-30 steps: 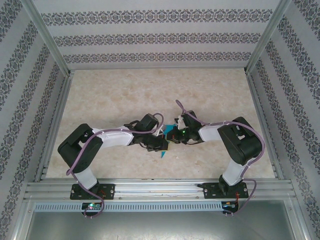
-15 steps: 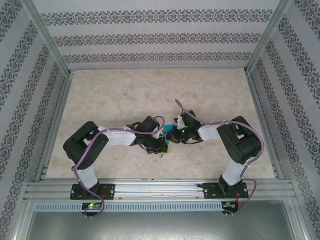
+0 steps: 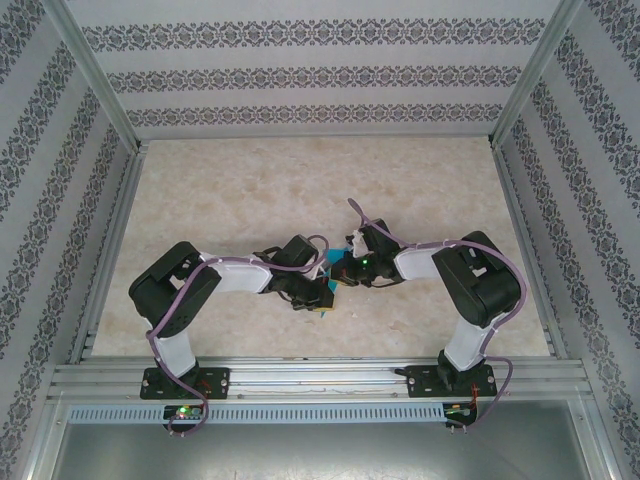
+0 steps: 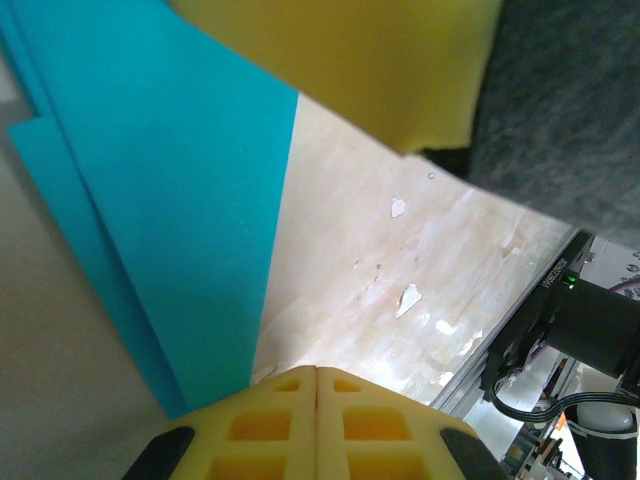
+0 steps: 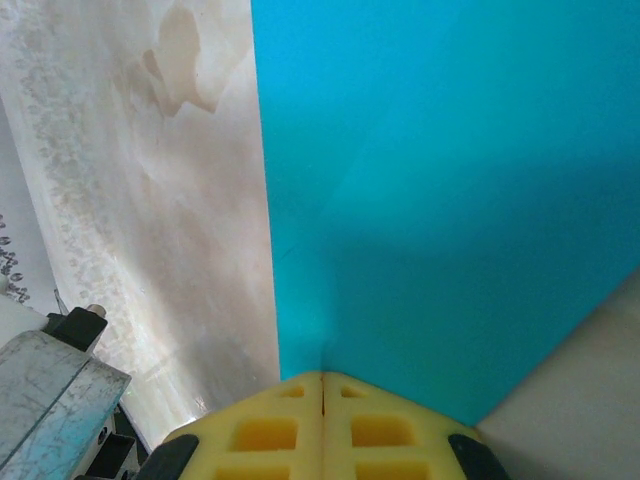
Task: Fold a paper plane with a square sheet of paper (fold left side to right side)
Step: Fold the wing for the fifth time at the center of the table.
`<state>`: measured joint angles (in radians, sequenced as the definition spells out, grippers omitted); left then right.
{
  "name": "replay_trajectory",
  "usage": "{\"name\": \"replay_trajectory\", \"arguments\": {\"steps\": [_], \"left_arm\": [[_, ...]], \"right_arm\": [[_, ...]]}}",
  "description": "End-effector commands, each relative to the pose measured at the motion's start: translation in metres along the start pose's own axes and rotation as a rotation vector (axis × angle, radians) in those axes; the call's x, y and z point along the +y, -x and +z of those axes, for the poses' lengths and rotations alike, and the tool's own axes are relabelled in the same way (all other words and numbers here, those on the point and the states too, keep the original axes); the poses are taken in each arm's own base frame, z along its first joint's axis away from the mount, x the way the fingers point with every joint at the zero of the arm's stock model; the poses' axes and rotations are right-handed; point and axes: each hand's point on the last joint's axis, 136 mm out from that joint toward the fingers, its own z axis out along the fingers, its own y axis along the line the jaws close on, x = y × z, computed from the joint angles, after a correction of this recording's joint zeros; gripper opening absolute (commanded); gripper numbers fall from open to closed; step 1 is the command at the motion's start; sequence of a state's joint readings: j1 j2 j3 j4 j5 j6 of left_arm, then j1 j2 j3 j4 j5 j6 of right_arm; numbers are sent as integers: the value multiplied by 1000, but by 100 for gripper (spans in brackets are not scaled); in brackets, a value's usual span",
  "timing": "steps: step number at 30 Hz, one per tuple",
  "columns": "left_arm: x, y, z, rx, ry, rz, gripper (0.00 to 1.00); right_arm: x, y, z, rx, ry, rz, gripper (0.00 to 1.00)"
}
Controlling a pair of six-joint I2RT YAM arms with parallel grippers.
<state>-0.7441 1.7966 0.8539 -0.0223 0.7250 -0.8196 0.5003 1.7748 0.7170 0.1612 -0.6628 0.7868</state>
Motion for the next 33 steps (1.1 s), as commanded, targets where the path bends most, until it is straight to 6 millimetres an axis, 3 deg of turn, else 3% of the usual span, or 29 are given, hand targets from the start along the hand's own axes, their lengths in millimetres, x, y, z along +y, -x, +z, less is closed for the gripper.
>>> {"name": "replay_trajectory", "arguments": {"steps": [1,33], "left_arm": [[12,0,3,-7,21,-28,6],[29,-15,0,4,56,-35,6]], "right_arm": [[-58,-30,12,68,-210,78,0],[-64,-32,15,93,-246,78,0]]}}
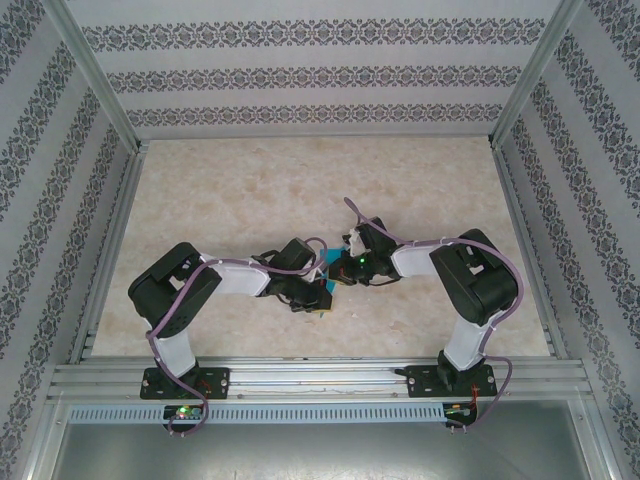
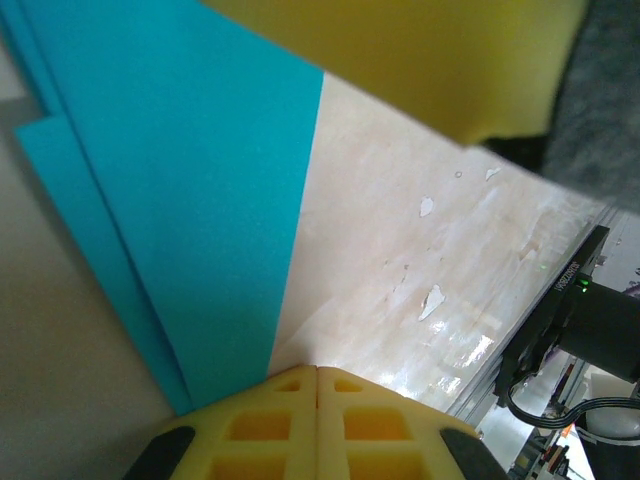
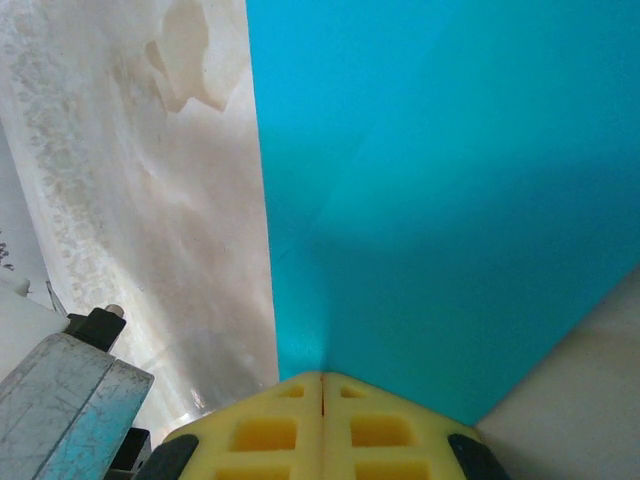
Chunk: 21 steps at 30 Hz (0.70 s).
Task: Fold a paper plane with a square sheet of paper (fold left side to right side)
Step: Fold the wing for the fifth time at the center of the table.
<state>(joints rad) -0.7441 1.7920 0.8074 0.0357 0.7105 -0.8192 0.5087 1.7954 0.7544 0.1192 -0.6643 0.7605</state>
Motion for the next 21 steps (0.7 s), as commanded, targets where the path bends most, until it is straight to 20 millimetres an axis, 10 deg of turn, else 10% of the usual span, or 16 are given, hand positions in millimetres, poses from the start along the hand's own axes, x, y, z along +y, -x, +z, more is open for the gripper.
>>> {"name": "replay_trajectory", "arguments": {"steps": [1,21], "left_arm": [[22,-15,-3,26,56,-43,6],[37,-48,-10,77,73,-15,6]], "right_arm": [[-65,-33,12,75,-232,96,0],[-68,-33,8,78,-243,104,0]]}}
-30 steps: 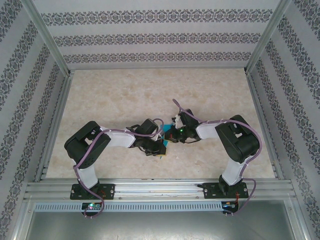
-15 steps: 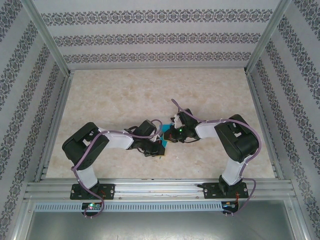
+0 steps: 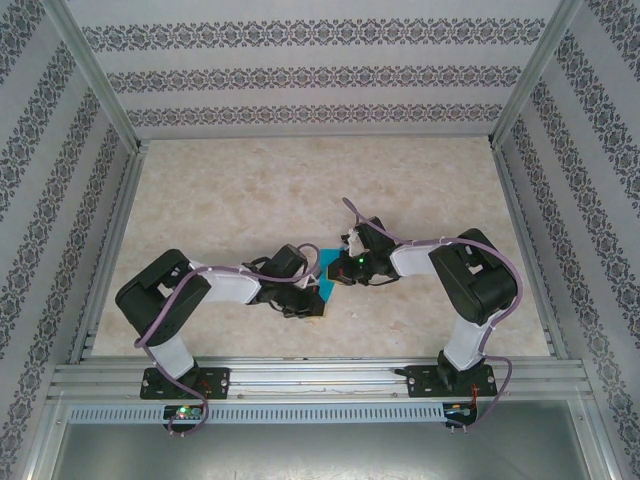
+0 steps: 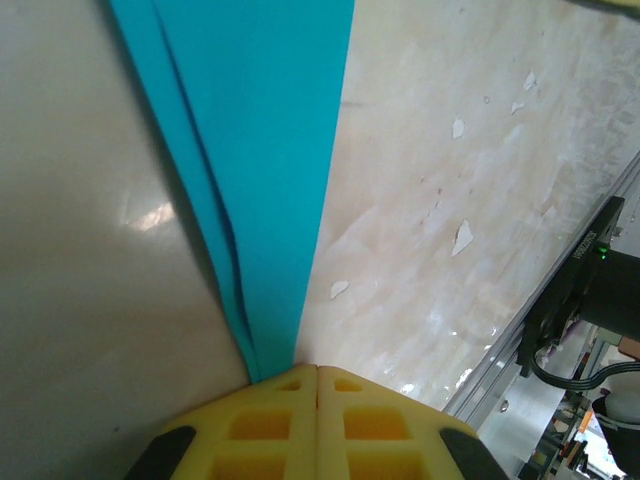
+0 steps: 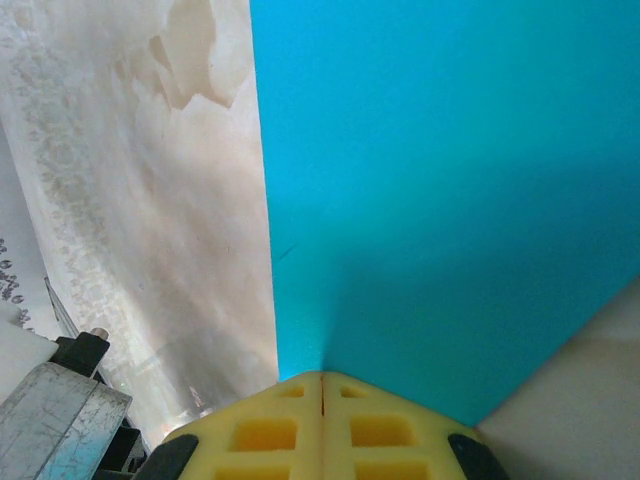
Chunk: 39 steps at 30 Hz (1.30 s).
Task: Fold a paper plane with a square sheet of paper (fold left side to right side)
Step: Fold the wing for the fifth time at the center of the table.
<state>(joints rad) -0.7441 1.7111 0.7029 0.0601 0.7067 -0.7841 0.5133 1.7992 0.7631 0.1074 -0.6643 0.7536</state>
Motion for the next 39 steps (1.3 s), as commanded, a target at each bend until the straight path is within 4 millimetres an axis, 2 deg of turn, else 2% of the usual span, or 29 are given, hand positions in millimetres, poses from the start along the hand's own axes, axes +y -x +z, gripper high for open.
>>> {"name": "replay_trajectory", "arguments": {"steps": [1,8,14,18,23,28,33,39], "left_arm": [[24,-29,-1,79,67,-48,6],[16,-26,-6,62,50,-28,6],[-19,-5,-26,-16,-30,17,5],[-31,9,-33,-39,-32,47,5],[-19,30,-28,-54,2,30,3],[-12,41,-17,-40,27,30,2],[5,40,-6,-19,71,9,1],[32,29,0,12,151,-30,0]], "right_arm": [[-68,-33,8,73,-238,110,0],[-68,-34,7,77,-240,111,0],[-63,-34,8,77,-232,104,0],[-62,-34,9,77,-231,102,0],[-62,-34,10,79,-231,103,0],[-59,-33,11,77,-226,98,0],[-50,-29,10,69,-203,89,0],[-19,-13,2,37,-132,50,0]]}}
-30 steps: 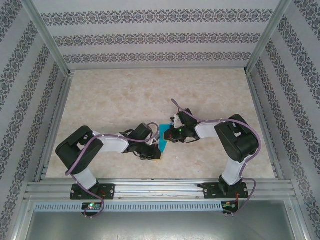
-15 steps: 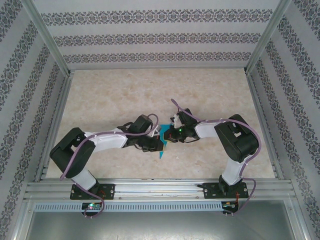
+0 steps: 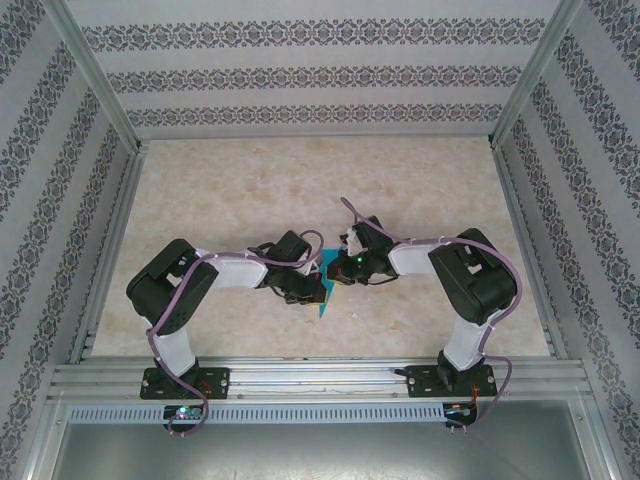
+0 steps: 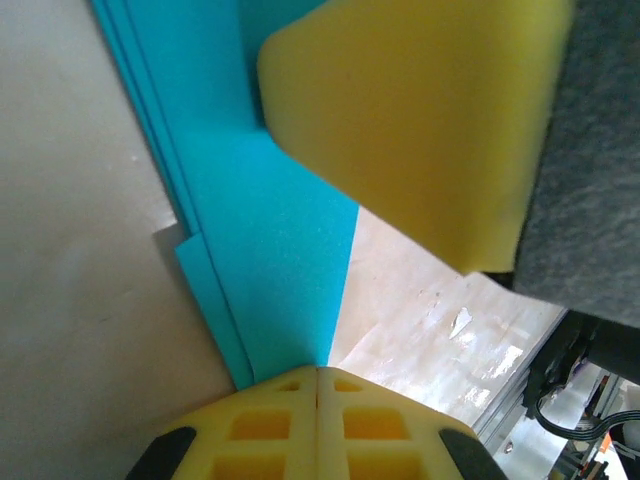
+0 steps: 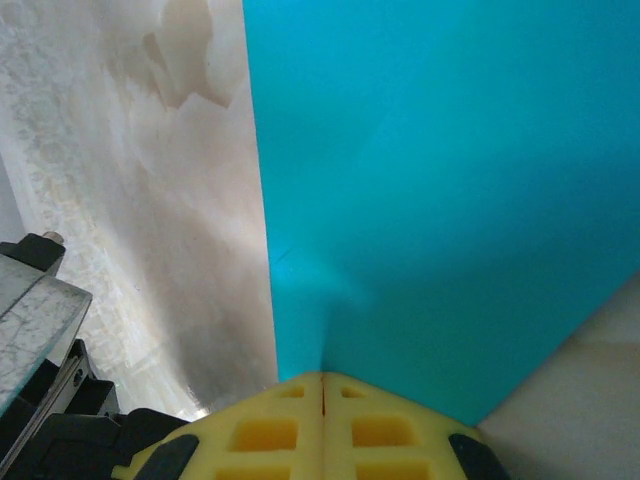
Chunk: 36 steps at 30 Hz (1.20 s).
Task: Fold a paper plane with a square sheet of paper (fold left side to right side)
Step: Fold the wing for the fifth time at the center of the table.
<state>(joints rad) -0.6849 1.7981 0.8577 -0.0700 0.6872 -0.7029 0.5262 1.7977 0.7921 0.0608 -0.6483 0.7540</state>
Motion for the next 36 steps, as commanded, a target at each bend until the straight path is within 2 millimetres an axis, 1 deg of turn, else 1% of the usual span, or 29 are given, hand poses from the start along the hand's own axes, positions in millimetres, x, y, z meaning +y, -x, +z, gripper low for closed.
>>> {"name": "replay_trajectory", "arguments": {"steps": [1,5,8,11,17,22,27,32,36], "left_arm": [[32,-11,4,33,115,-34,0],[42,-17,5,45,146,-42,0],[43,-18,5,41,143,-43,0],[41,-17,4,35,138,-42,0],[34,-15,2,23,114,-36,0],[19,-8,-4,6,77,-18,0],[-5,6,-14,-23,32,18,0],[-24,20,-15,-35,-7,48,0],[-28,30,-10,-32,-12,60,0]], "right_arm": [[-17,-9,-1,21,-98,41,0],[-1,8,-13,-15,-56,22,0],[2,18,-18,-33,-54,14,0],[-3,24,-19,-37,-61,20,0],[-21,29,-12,-26,-89,39,0],[-40,24,-7,-6,-140,62,0],[-52,10,-4,24,-163,83,0],[-53,4,-3,30,-165,85,0],[-51,3,-3,30,-165,83,0]]}}
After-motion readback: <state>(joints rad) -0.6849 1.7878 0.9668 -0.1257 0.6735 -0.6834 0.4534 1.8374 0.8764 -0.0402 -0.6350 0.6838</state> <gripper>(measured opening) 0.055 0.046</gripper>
